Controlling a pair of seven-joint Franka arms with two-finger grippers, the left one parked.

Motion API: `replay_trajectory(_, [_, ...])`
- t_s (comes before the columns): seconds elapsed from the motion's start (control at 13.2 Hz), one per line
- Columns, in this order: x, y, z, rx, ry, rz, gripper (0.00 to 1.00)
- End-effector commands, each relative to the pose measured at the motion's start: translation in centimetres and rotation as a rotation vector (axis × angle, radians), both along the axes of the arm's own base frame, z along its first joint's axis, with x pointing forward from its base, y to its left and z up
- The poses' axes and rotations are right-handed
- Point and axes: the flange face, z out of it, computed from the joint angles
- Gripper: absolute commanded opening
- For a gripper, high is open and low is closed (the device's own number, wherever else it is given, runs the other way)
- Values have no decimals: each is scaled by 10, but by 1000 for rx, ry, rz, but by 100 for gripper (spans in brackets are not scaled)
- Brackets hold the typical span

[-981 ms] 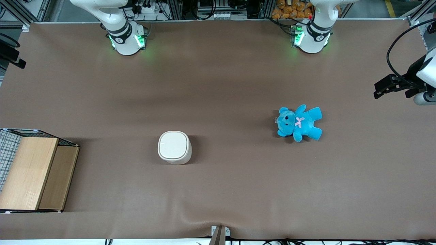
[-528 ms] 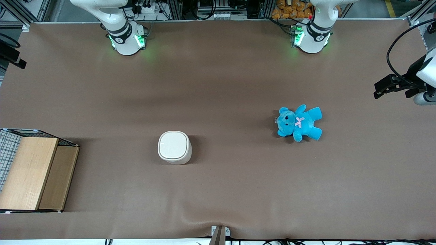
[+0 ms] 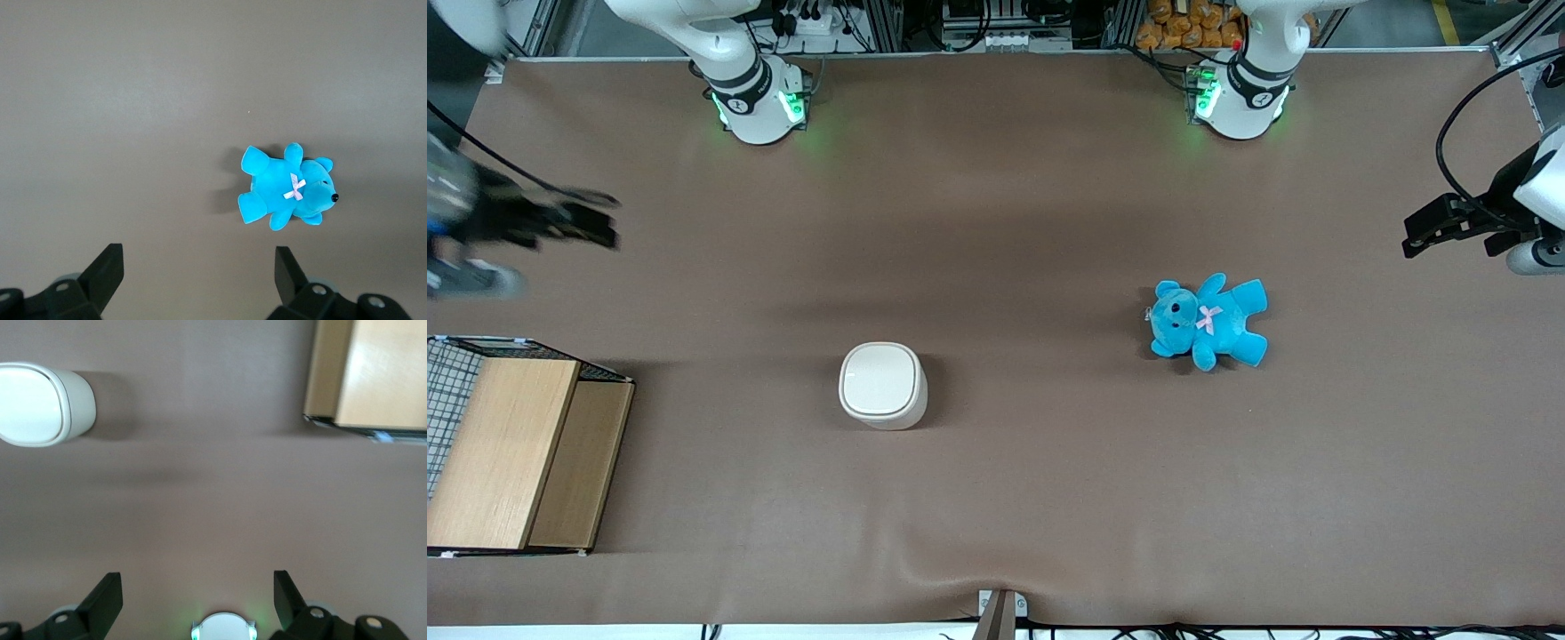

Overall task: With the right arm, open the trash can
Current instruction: 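Move the right gripper down to the white trash can's lid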

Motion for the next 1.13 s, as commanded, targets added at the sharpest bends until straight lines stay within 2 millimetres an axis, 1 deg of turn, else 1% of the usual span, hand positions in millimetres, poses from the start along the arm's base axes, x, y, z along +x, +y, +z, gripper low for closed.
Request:
replay_trajectory(0.0, [31, 45, -55, 14, 13, 31, 100])
replay_trajectory(0.08, [40, 62, -77, 17, 14, 16, 100])
replay_trajectory(0.15, [45, 80, -91, 31, 8, 7, 100])
replay_trajectory(0.23, [48, 104, -104, 30, -3, 14, 100])
replay_trajectory(0.3, [50, 124, -118, 25, -9, 20, 91])
replay_trajectory(0.38, [54, 137, -128, 30, -28, 30, 39])
replay_trajectory(0.45, [57, 152, -138, 42, -50, 40, 1])
replay_trajectory(0.53, [59, 164, -149, 78, -51, 28, 0])
replay_trajectory(0.68, [66, 176, -178, 105, -35, -8, 0])
replay_trajectory(0.83, [64, 202, -196, 96, -55, -23, 0])
replay_trajectory(0.98, [58, 221, -208, 72, -44, -41, 0])
replay_trajectory(1.06, [58, 221, -213, 63, -39, -38, 0])
